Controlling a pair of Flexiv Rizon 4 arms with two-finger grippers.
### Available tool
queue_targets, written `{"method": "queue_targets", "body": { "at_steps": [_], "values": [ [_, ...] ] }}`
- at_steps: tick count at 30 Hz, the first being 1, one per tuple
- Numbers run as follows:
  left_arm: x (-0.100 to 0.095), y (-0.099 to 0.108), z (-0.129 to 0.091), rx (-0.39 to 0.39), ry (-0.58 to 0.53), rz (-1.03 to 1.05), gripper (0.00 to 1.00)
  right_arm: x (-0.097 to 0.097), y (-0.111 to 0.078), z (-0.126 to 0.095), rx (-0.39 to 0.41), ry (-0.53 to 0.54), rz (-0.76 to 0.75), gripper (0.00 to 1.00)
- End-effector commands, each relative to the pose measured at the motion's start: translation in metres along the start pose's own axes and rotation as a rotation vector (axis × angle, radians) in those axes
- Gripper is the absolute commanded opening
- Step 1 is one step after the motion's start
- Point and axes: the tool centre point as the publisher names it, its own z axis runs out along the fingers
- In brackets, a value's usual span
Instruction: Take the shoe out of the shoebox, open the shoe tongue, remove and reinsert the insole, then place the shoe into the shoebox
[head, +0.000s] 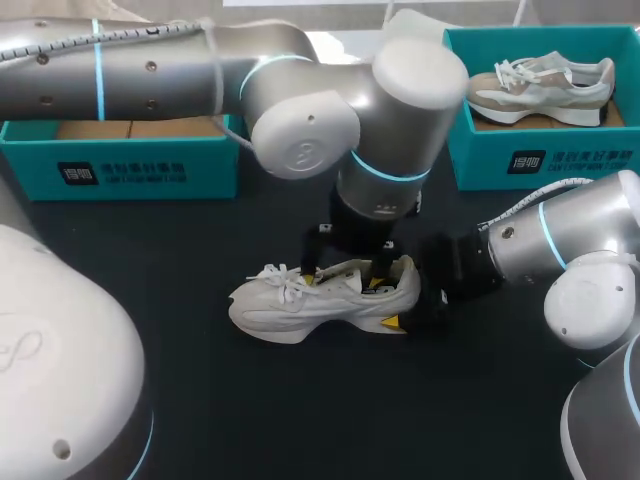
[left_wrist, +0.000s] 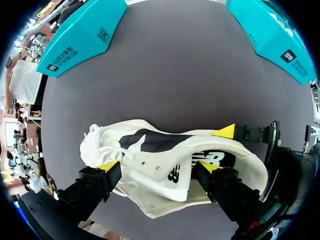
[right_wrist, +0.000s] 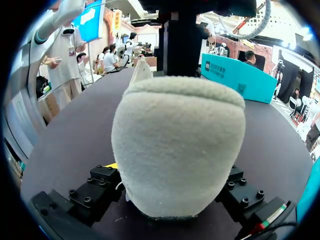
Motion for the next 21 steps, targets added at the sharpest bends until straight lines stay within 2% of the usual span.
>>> {"method": "queue_targets", "body": {
  "at_steps": [1,9,11,12,13,21],
  "values": [
    [-0.003,0.003,0.004,0.004,-0.025,-0.022,1.0,-0.001,-0.002,0.001,0.005,0.0,0.0,0.0],
    [-0.021,0.004,0.001,0.018,-0.062,-0.026,1.0,-0.001,-0.002,0.001,0.005,0.0,0.0,0.0],
    [-0.025,0.003,-0.003,0.023,-0.058,-0.031,0.43,-0.001,-0.002,0.001,0.005,0.0,0.0,0.0],
    [-0.027,0.003,-0.005,0.027,-0.06,-0.033,0.31,-0.001,-0.002,0.001,0.005,0.0,0.0,0.0],
    [-0.029,0.004,-0.007,0.031,-0.058,-0.034,0.0,-0.001,-0.002,0.001,0.005,0.0,0.0,0.0],
    [-0.038,0.008,-0.021,0.025,-0.007,-0.008,0.0,-0.001,-0.002,0.001,0.005,0.0,0.0,0.0]
  ]
}}
